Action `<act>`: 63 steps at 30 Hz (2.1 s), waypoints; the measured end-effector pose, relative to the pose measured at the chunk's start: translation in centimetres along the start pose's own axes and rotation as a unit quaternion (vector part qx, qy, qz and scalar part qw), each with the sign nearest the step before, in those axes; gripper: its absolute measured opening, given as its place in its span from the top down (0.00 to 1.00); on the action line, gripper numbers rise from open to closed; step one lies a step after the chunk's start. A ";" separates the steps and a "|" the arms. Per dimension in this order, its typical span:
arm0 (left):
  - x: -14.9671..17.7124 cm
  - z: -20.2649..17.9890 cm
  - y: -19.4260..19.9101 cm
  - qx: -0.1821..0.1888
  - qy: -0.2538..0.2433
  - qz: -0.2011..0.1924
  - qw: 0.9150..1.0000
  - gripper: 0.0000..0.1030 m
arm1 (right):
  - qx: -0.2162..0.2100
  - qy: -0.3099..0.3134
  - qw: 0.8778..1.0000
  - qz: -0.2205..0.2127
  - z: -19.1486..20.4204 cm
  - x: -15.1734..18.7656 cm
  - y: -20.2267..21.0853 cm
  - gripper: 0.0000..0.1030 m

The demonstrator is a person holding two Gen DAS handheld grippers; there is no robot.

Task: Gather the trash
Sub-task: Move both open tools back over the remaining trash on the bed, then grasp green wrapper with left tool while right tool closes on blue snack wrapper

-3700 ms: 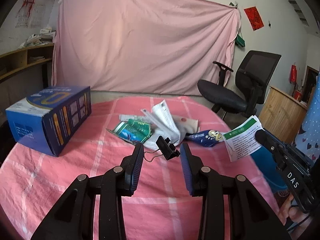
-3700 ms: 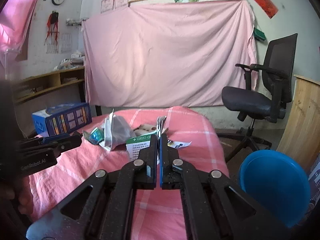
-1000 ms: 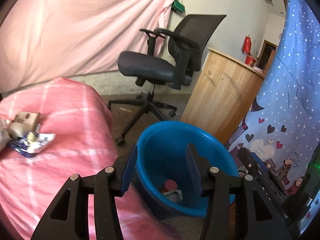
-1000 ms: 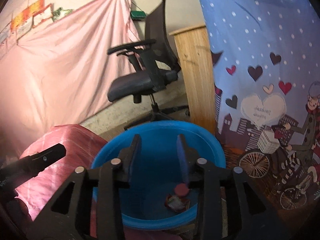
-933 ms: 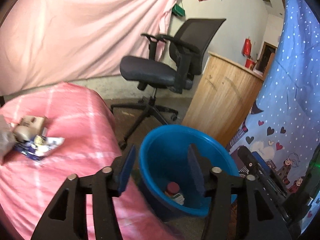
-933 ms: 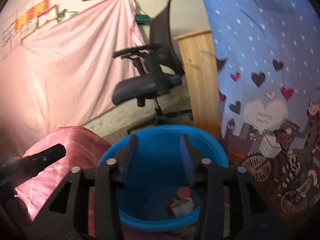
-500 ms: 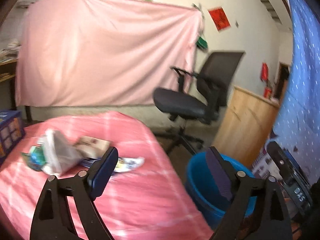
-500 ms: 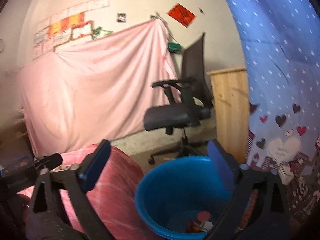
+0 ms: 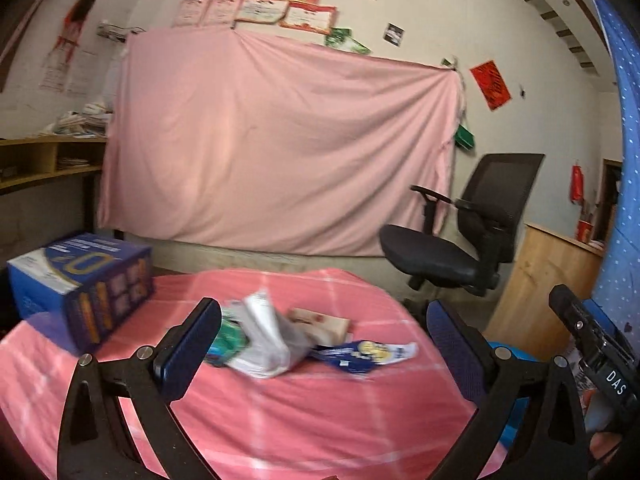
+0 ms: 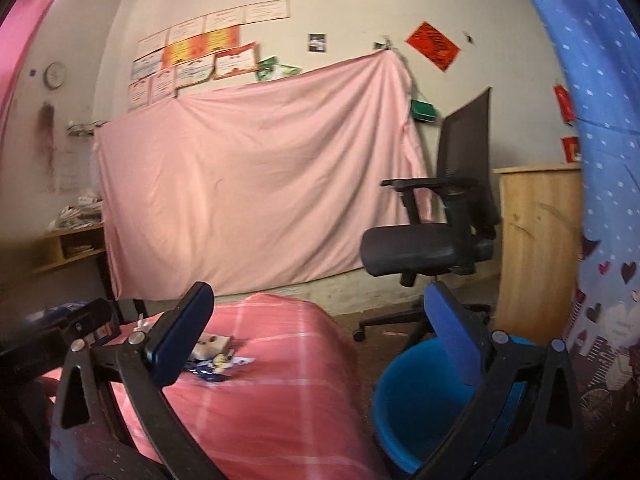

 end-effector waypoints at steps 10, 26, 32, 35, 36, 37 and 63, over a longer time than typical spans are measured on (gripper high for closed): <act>0.6 5.7 2.1 -0.060 -0.028 -0.021 0.998 0.02 | -0.052 0.033 0.998 0.018 5.0 1.8 -1.8 0.00; 4.9 11.1 -3.3 -0.077 -0.006 0.116 0.990 0.02 | -0.060 0.098 0.978 0.177 7.7 7.9 -8.6 0.00; 5.6 12.2 -6.3 -0.083 0.024 0.159 0.984 0.06 | -0.079 0.131 0.963 0.221 9.0 9.4 -11.7 0.00; 5.7 12.2 -7.2 -0.076 0.033 0.173 0.981 0.20 | -0.082 0.140 0.953 0.255 9.2 10.6 -13.3 0.00; 5.9 12.4 -7.6 -0.074 0.037 0.183 0.980 0.28 | -0.084 0.139 0.949 0.271 9.2 11.1 -13.6 0.00; 5.9 12.5 -7.9 -0.072 0.041 0.190 0.978 0.36 | -0.085 0.138 0.946 0.281 9.0 11.4 -13.8 0.00; 4.4 12.6 -5.5 -0.092 0.084 0.191 0.974 1.00 | -0.124 0.095 0.939 0.307 8.1 11.7 -9.8 0.39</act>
Point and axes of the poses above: each gripper's, at about its wrist camera, not at the fingertips, and y roughly against the way its jaws point, z to its left, x to its underside, the point moved 2 cm from there along -y, roughly the way its jaws point, and after that the axes turned 12 degrees about -z, right-handed, at the moved point
